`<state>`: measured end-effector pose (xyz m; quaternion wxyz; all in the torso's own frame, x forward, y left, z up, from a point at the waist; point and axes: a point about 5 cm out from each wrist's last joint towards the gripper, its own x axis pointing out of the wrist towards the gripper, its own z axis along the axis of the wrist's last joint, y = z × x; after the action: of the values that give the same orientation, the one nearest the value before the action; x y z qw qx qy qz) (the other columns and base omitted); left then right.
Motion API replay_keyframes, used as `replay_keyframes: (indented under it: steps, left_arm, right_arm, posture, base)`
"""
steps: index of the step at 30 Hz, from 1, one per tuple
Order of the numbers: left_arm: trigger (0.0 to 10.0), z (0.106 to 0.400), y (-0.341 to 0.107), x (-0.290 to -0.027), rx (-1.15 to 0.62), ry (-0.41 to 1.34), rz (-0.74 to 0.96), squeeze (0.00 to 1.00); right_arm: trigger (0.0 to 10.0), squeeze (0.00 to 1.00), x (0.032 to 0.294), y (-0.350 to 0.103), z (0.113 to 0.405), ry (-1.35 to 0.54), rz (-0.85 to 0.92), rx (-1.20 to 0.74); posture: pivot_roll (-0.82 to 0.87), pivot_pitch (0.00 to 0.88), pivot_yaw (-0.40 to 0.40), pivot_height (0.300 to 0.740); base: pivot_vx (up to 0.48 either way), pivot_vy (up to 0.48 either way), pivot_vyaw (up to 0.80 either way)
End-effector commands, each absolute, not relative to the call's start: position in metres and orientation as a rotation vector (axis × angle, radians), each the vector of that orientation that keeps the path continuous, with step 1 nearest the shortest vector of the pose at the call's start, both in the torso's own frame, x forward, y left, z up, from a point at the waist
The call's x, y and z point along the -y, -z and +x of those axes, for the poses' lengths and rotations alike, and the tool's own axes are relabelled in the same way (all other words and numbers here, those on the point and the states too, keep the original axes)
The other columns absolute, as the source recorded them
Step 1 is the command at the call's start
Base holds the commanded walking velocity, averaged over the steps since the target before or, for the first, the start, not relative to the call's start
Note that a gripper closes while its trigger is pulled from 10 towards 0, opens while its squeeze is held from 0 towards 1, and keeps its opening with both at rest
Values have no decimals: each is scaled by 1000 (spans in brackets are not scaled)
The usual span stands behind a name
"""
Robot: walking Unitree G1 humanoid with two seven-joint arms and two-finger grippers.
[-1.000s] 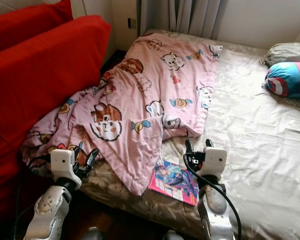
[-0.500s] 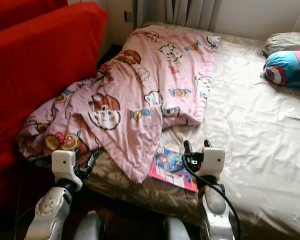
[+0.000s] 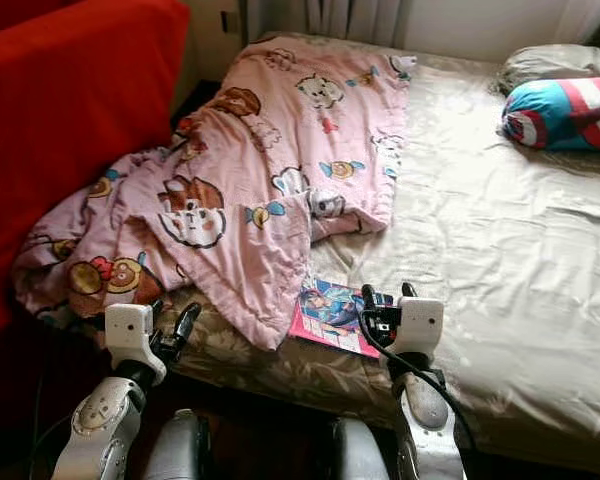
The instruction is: Clean up the room
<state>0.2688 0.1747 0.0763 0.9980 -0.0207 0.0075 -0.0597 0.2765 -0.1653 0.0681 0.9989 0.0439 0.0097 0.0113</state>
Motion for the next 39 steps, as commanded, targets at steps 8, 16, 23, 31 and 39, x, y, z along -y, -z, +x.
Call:
replay_keyframes:
  steps: [8, 16, 23, 31, 39]
  left_arm:
    - [10000, 265, -74, -172, -36, 131, -44, 0]
    - [10000, 264, -74, -171, -38, 138, -38, 0]
    - [10000, 264, -74, -169, -37, 145, -34, 0]
    - [10000, 264, -75, -168, -37, 149, -33, 0]
    - [10000, 262, -74, -167, -41, 154, -31, 0]
  right_arm:
    - [10000, 0, 166, -69, 273, -27, 80, -9]
    - [10000, 0, 165, -65, 272, -26, 77, -36]
    - [10000, 0, 164, -65, 272, -33, 84, -24]
    - [10000, 612, 162, -64, 271, -50, 104, -30]
    - [10000, 1000, 159, -63, 269, -61, 118, -34]
  posture:
    - [33, 199, -56, 600]
    - [35, 201, -54, 600]
    - [35, 201, -54, 596]
    - [38, 203, -54, 596]
    - [43, 210, -51, 596]
  base:
    - [0, 0, 0]
    - [0, 0, 0]
    - [0, 0, 0]
    - [0, 0, 0]
    - [0, 0, 0]
